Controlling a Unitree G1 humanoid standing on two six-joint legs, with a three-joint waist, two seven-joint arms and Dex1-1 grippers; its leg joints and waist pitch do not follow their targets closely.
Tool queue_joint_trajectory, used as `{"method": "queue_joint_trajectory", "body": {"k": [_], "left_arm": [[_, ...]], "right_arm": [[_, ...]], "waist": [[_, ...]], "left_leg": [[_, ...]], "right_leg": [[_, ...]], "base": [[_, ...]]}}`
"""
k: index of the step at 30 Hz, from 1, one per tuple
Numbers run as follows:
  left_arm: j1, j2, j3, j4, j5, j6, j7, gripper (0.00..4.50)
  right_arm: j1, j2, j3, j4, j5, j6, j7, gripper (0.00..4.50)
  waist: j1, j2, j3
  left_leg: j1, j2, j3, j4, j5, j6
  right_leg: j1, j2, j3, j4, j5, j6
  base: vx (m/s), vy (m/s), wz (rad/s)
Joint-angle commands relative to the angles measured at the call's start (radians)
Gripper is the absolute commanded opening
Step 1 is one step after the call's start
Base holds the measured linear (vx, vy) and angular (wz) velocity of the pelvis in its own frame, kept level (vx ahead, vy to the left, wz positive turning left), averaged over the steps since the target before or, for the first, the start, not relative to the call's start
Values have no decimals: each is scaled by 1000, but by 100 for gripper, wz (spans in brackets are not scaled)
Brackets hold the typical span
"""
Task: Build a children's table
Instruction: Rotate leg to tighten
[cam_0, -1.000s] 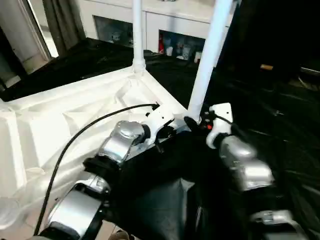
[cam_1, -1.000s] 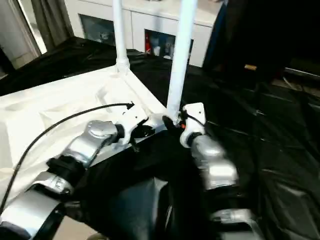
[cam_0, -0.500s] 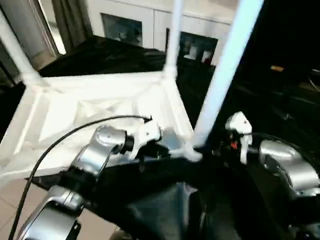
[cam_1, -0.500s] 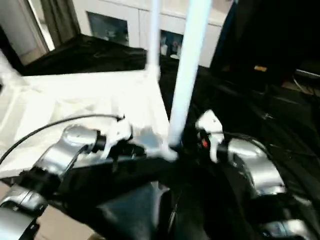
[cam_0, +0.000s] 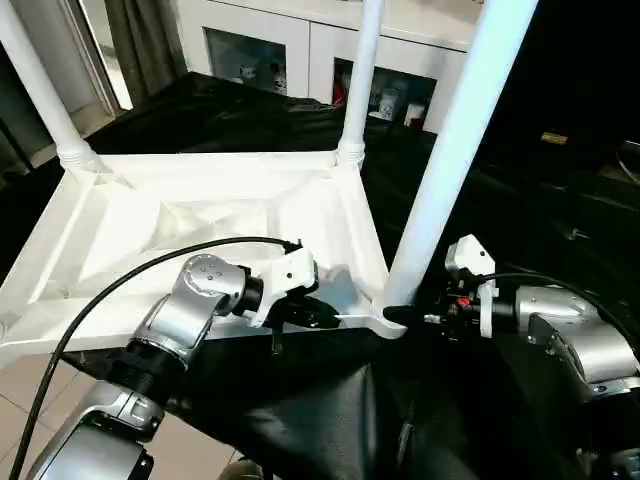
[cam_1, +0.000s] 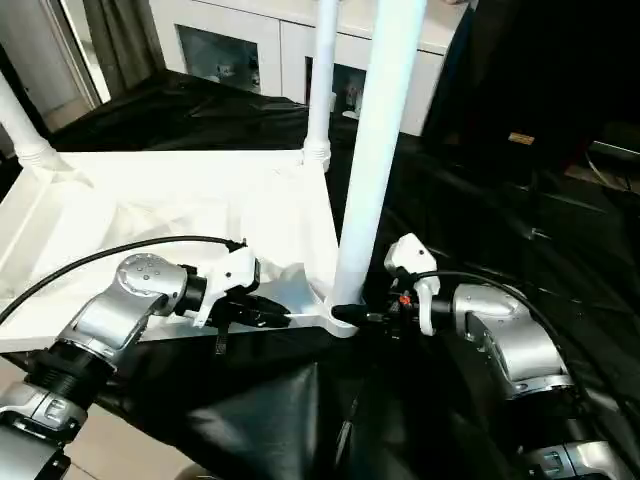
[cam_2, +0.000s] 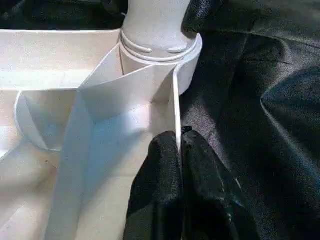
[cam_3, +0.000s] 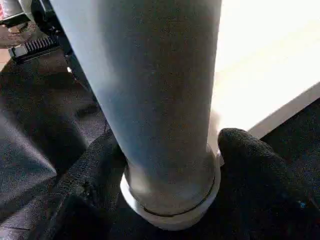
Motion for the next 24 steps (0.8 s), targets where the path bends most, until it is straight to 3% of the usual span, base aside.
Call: {"method": "queue_joint_trajectory", "body": {"k": [1, 6, 7, 10, 17, 20, 21, 24], "left_arm": [[-5, -20, 11, -22, -61, -12, -24, 0], [-3, -18, 12, -28, -60, -5, -25, 0], [-1, -16, 12, -31, -61, -2, -27, 0], [2, -15, 12, -35, -62, 2, -30, 0], [8, -25, 26, -32, -56, 12, 16, 0], [-22, -72, 54, 42, -26, 11, 147, 0], [-31, -84, 60, 60, -21, 14, 174, 0], [-68, -124, 72, 127, 11, 19, 291, 0]], "right_arm": [[-6, -4, 3, -8, 3, 9, 6, 279], [-3, -8, 11, -9, 8, 13, 15, 241], [-2, -6, 11, -9, 9, 13, 17, 231], [0, -4, 13, -10, 10, 16, 22, 217], [4, 35, 8, 18, 14, 27, -11, 209], [-10, 132, -16, 101, -46, 21, -228, 209], [-14, 156, -23, 122, -60, 21, -286, 209], [-25, 230, -54, 161, -81, 32, -445, 206]], "waist": [[2, -16, -65], [2, -16, -64], [1, -21, -64], [1, -23, -63], [-1, -28, -58], [-15, -26, -52], [-19, -28, -54], [-27, -27, -51]], "left_leg": [[13, 62, -24, -60, -201, 70], [15, 63, -25, -61, -213, 64], [14, 63, -25, -60, -210, 65], [13, 62, -25, -60, -205, 69], [11, 61, -26, -61, -215, 68], [12, 56, -28, -67, -258, 36], [11, 55, -35, -70, -281, 12], [19, 56, -37, -72, -323, -2]], "right_leg": [[47, -62, 54, -58, -225, -226], [46, -63, 54, -62, -259, -217], [46, -63, 54, -62, -256, -216], [46, -62, 54, -61, -259, -213], [44, -65, 55, -65, -312, -195], [35, -64, 55, -78, -400, -172], [41, -70, 52, -81, -460, -150], [34, -67, 52, -89, -501, -130]], "base": [[0, 0, 0], [0, 0, 0], [0, 0, 0], [0, 0, 0], [0, 0, 0], [0, 0, 0], [0, 0, 0], [0, 0, 0]]}}
